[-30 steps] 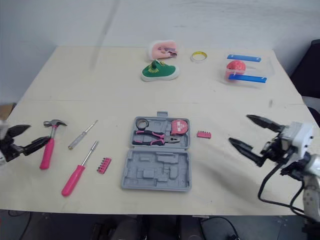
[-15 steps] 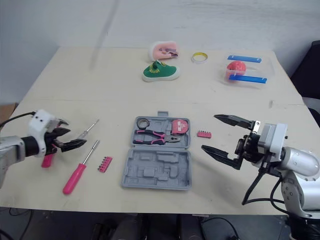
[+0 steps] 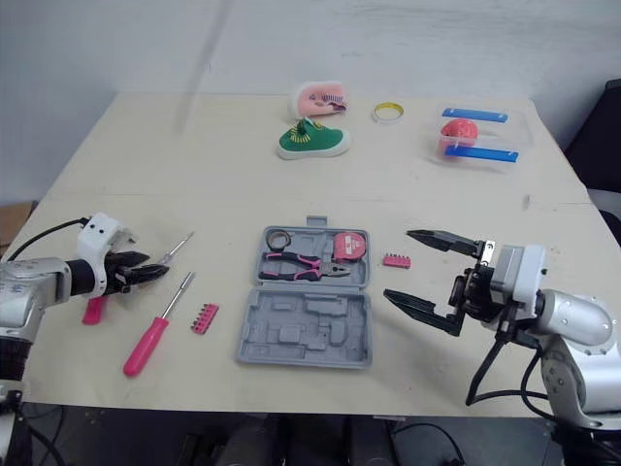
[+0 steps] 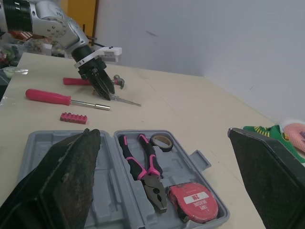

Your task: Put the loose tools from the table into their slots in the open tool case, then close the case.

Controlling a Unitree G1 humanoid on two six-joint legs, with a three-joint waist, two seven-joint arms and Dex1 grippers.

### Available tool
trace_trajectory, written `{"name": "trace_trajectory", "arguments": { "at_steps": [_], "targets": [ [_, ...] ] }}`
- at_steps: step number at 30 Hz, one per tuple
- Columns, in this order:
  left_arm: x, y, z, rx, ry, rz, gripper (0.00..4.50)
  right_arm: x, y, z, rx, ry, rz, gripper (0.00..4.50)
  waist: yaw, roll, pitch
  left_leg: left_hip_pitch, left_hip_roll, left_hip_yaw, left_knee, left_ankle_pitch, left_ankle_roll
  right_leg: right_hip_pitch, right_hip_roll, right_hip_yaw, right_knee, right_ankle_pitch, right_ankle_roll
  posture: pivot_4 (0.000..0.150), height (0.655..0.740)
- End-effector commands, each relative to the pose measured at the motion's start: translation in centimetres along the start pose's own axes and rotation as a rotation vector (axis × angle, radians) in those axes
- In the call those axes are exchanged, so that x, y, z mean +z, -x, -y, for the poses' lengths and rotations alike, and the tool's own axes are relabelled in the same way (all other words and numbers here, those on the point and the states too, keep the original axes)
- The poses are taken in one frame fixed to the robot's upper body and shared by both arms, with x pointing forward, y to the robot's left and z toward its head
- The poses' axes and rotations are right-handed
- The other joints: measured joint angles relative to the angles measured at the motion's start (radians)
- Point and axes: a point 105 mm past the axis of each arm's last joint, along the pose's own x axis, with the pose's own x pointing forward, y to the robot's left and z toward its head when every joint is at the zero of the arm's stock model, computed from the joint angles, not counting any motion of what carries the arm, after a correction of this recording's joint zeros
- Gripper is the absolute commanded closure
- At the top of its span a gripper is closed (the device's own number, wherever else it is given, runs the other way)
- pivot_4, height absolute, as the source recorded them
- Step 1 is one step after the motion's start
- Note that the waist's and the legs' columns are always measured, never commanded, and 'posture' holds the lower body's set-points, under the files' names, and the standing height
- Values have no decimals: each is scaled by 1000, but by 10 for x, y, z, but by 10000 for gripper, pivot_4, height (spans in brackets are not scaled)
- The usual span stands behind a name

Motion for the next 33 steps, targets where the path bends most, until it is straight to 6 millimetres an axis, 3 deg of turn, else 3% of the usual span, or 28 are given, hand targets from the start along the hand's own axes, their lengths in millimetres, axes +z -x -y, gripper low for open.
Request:
{"name": "trace_trajectory", "arguments": {
  "at_steps": [1,2,3,8,9,11,13,19,23,27,33],
  "targets": [
    [-25,-12,8,-44,36,-55,38724,10,1,0,-7,49,7,0,3,0,0,0,0,0,0,0,0,0,0,0,0,0,0,1500,7400],
    [-24,-12,9,-47,38,-48,43155,10,1,0,-9,48,5,0,4,0,0,0,0,0,1,0,0,0,0,0,0,0,0,1500,7400],
    [-23,-12,8,-46,36,-42,44513,9,2,0,-9,47,2,0,4,0,0,0,0,0,1,0,0,1,0,0,0,0,0,1500,7400],
    [-11,-9,6,-46,4,41,44513,7,4,-3,-11,40,-17,0,5,0,0,1,0,0,1,0,0,1,0,0,1,0,0,1500,7400],
    [-2,-6,3,-38,-12,87,44513,5,5,-4,-8,37,-24,0,6,0,0,1,0,-1,1,0,0,1,0,-1,1,0,0,1500,7400],
    [37,9,7,-56,-161,251,44513,3,9,-7,-4,34,-37,0,9,-1,0,0,0,-1,1,0,0,1,0,-1,0,0,0,1500,7400],
    [56,19,12,-64,-268,335,44513,2,11,-7,-1,33,-47,0,9,-4,2,-2,0,-1,1,1,0,-1,0,-1,0,0,0,1500,7400],
    [93,40,82,-400,-484,438,44513,-7,25,-5,-4,39,-99,0,1,-5,2,-3,0,-1,2,1,-1,0,0,-1,-1,0,0,1500,7400],
    [93,46,122,-587,-614,396,44513,-9,28,-6,6,28,-116,0,-1,-5,2,-2,0,-1,2,1,-1,0,1,-1,-1,0,0,1500,7400],
    [95,44,179,-841,-622,366,44513,-14,31,-7,17,19,-134,0,0,-5,2,-2,0,0,1,1,-1,1,1,0,-1,0,0,1500,7400],
    [92,17,197,-804,-760,254,44513,-18,28,-9,26,4,-141,0,0,-5,2,-2,0,0,2,1,-1,1,3,1,-1,0,1,1500,7400]
  ]
}}
